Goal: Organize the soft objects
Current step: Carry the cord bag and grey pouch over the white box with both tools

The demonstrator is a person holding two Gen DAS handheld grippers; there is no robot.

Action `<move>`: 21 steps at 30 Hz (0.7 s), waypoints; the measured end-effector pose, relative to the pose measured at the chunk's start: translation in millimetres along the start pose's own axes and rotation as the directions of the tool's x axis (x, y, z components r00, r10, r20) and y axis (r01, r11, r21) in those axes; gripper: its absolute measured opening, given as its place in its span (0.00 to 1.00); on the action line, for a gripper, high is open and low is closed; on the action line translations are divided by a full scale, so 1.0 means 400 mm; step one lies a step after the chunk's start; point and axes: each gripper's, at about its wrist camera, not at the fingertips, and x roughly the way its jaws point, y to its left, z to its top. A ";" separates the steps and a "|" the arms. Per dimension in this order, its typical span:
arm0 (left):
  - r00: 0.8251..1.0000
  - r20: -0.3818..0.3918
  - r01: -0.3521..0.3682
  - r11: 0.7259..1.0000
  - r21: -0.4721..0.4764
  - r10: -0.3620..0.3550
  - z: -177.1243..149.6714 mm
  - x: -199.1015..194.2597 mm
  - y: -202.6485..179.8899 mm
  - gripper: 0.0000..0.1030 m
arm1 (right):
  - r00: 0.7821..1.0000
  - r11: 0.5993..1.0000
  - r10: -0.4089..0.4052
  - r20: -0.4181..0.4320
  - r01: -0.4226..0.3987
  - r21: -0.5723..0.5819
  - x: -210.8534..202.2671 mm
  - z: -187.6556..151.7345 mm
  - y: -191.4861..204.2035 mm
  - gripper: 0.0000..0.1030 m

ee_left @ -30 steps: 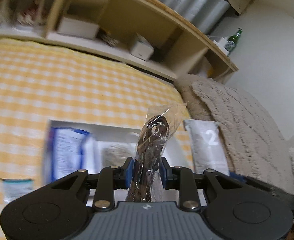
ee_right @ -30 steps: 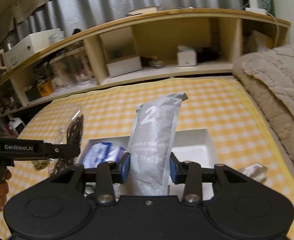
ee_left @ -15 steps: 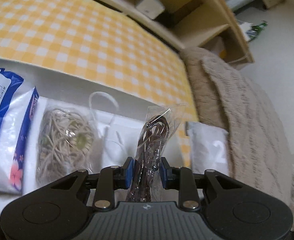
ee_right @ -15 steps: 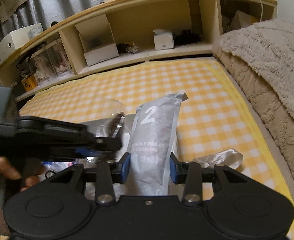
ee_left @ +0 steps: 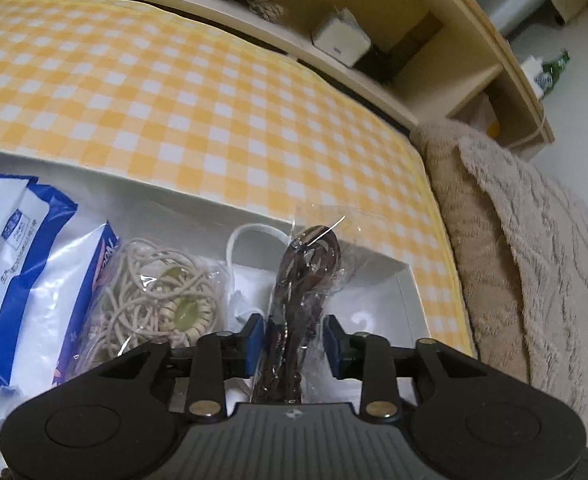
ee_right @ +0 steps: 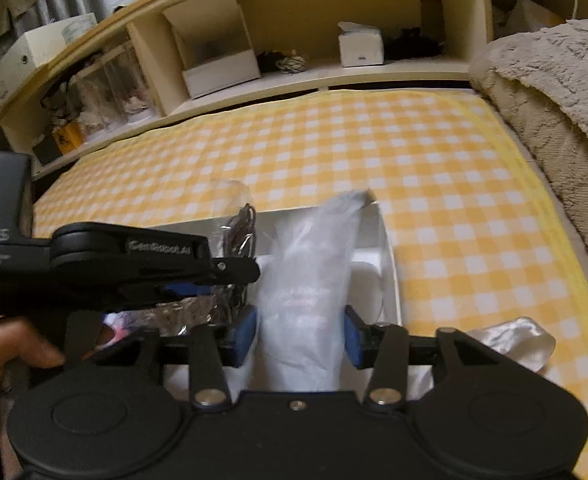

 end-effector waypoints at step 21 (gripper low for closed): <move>1.000 0.027 -0.012 0.984 0.177 0.007 -0.007 -0.101 -0.073 0.31 | 1.000 0.997 -0.007 -0.011 0.006 -0.083 -0.055 -0.034 0.028 0.33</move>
